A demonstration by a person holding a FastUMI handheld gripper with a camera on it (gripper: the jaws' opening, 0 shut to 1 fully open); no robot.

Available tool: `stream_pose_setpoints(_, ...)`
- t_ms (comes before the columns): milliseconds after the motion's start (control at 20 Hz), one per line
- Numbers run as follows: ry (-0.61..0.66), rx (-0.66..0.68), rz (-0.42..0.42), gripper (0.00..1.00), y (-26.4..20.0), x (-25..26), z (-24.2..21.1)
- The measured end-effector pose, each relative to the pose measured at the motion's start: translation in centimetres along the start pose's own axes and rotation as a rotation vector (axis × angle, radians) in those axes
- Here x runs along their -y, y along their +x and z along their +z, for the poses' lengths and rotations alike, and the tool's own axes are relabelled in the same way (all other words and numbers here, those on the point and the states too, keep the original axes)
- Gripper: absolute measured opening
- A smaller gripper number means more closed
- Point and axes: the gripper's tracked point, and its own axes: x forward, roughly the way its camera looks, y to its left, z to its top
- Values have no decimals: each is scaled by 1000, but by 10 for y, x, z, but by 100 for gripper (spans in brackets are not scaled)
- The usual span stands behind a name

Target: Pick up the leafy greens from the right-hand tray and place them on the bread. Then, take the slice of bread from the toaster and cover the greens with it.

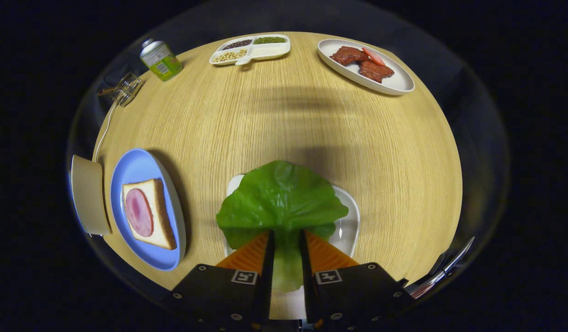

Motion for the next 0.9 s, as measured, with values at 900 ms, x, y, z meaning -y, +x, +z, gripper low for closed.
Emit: stream_pose_setpoints(900,135,150,227,2,-72,-50,29)
